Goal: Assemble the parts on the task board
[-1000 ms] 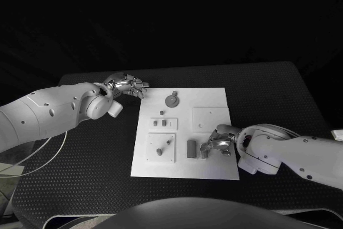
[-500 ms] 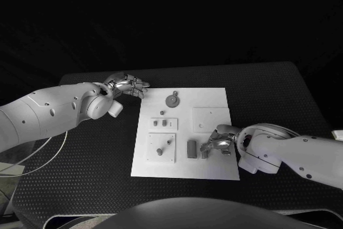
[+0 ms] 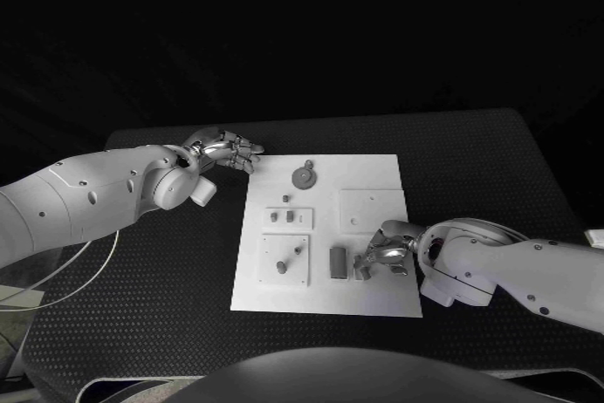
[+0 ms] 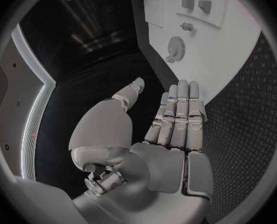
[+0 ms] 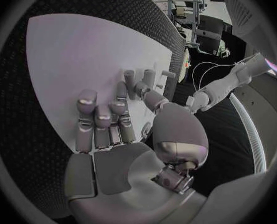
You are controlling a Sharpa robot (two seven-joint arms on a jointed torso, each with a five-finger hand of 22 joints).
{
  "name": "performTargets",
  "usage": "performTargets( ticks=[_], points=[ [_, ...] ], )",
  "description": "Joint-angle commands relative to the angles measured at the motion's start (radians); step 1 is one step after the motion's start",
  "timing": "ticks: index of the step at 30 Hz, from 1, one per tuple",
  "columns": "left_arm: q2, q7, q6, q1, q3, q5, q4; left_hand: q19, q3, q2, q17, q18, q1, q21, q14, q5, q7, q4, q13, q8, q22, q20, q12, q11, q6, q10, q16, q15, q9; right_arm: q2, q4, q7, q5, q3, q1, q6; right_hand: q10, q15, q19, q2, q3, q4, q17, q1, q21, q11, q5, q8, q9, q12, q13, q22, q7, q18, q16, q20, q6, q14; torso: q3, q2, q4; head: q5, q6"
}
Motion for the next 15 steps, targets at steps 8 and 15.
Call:
performTargets(
  ticks=[8, 15],
  points=[
    [0.001, 0.007, 0.013, 0.000, 0.000, -0.003, 0.002, -0.007, -0.001, -0.003, 0.002, 0.007, 0.003, 0.006, 0.007, 0.002, 0.013, 0.006, -0.001, 0.005, -0.001, 0.002, 0.002, -0.004, -0.004, -0.002, -0.007, 0.002, 0.001, 0.006, -0.001, -0.002, 0.009, -0.006, -0.009, 0.014, -0.006, -0.003, -0.004, 0.009, 0.028, -0.017, 0.002, -0.007, -0.006, 0.000, 0.003, -0.001, -0.001, -0.006, 0.002, 0.005, 0.028, 0.022, -0.004, -0.005, -0.026, -0.006, 0.0004, 0.000, -0.0001, 0.000, 0.000],
    [0.000, 0.007, 0.013, 0.000, 0.000, -0.003, 0.002, -0.007, -0.002, -0.003, 0.002, 0.007, 0.003, 0.006, 0.007, 0.002, 0.013, 0.006, -0.001, 0.006, -0.001, 0.002, 0.002, -0.004, -0.004, -0.002, -0.007, 0.002, 0.001, 0.007, -0.003, 0.002, 0.011, -0.006, -0.010, -0.003, -0.004, -0.003, 0.003, -0.010, 0.035, 0.013, 0.004, -0.039, -0.009, 0.001, 0.004, 0.000, -0.005, -0.007, 0.004, 0.002, 0.028, 0.022, -0.005, -0.006, -0.023, -0.003, 0.0005, 0.000, -0.0001, -0.001, 0.000]
  ],
)
